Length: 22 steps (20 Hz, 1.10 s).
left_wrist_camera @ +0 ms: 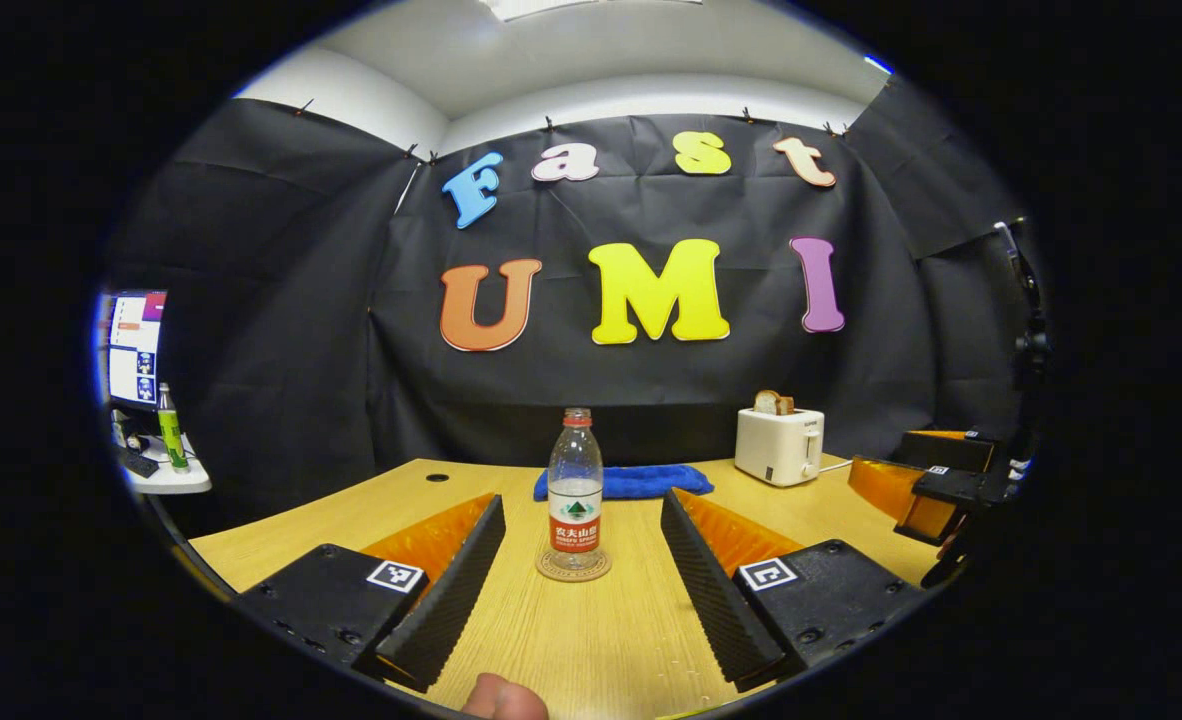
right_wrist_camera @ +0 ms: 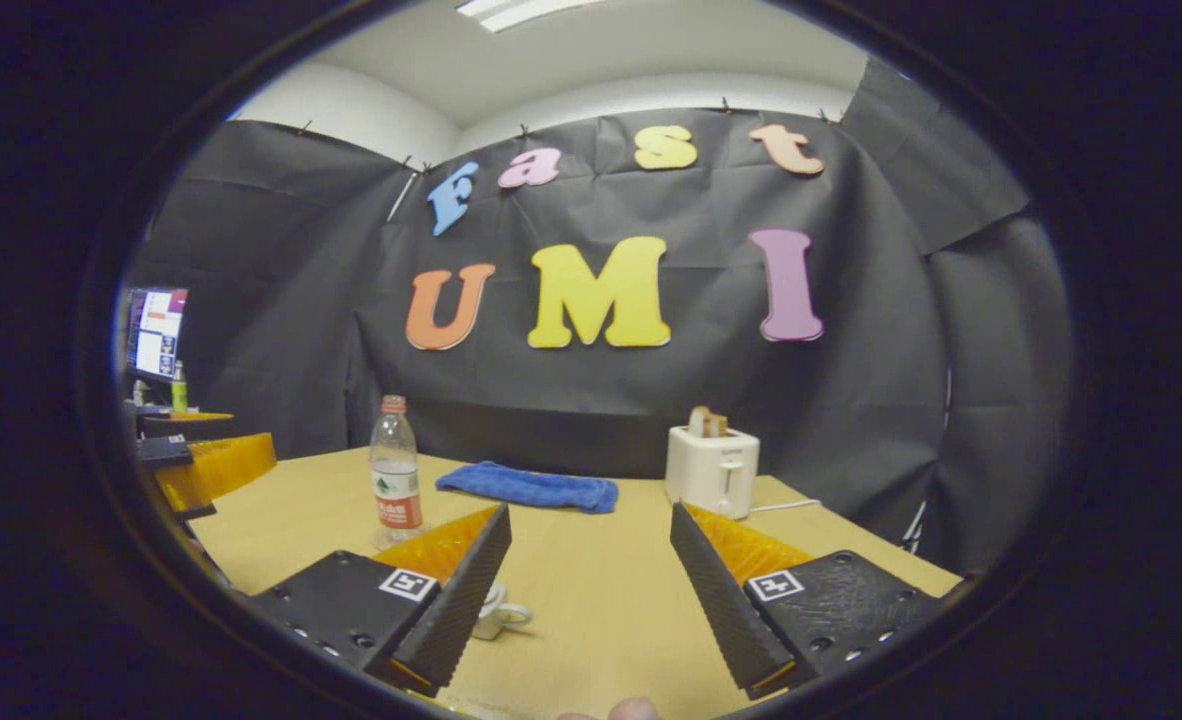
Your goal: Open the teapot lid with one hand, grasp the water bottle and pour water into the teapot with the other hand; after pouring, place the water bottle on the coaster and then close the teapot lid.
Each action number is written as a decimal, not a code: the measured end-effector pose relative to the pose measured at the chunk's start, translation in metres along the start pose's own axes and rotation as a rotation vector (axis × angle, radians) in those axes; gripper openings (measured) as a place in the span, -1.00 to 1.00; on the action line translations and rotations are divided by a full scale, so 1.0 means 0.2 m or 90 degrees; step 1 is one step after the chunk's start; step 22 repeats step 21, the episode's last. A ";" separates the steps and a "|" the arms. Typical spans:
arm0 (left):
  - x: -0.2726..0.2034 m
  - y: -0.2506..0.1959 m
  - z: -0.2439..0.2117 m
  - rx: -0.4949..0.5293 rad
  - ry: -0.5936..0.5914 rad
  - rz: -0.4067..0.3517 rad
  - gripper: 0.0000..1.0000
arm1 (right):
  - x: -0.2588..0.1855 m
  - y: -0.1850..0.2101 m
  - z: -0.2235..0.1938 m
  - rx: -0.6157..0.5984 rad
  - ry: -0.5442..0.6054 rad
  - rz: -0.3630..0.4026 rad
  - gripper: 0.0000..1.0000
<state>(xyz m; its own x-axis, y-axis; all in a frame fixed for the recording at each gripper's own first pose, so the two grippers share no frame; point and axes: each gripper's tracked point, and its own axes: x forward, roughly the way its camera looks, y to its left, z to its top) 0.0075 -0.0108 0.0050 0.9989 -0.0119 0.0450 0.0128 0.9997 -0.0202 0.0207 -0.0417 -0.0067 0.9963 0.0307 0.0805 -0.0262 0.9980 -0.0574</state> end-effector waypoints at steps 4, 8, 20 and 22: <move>-0.03 -0.10 -0.01 0.002 0.000 -0.018 0.96 | -0.18 -0.14 0.06 -0.013 -0.019 -0.060 0.93; -0.07 -0.11 0.01 0.001 0.010 -0.019 0.96 | -0.25 -0.14 0.10 -0.002 -0.026 -0.072 0.94; -0.12 -0.05 0.11 0.030 -0.023 0.002 0.96 | -0.31 -0.03 0.19 -0.025 -0.034 -0.069 0.92; -0.12 -0.05 0.11 0.030 -0.024 0.004 0.96 | -0.30 -0.03 0.19 -0.024 -0.032 -0.069 0.94</move>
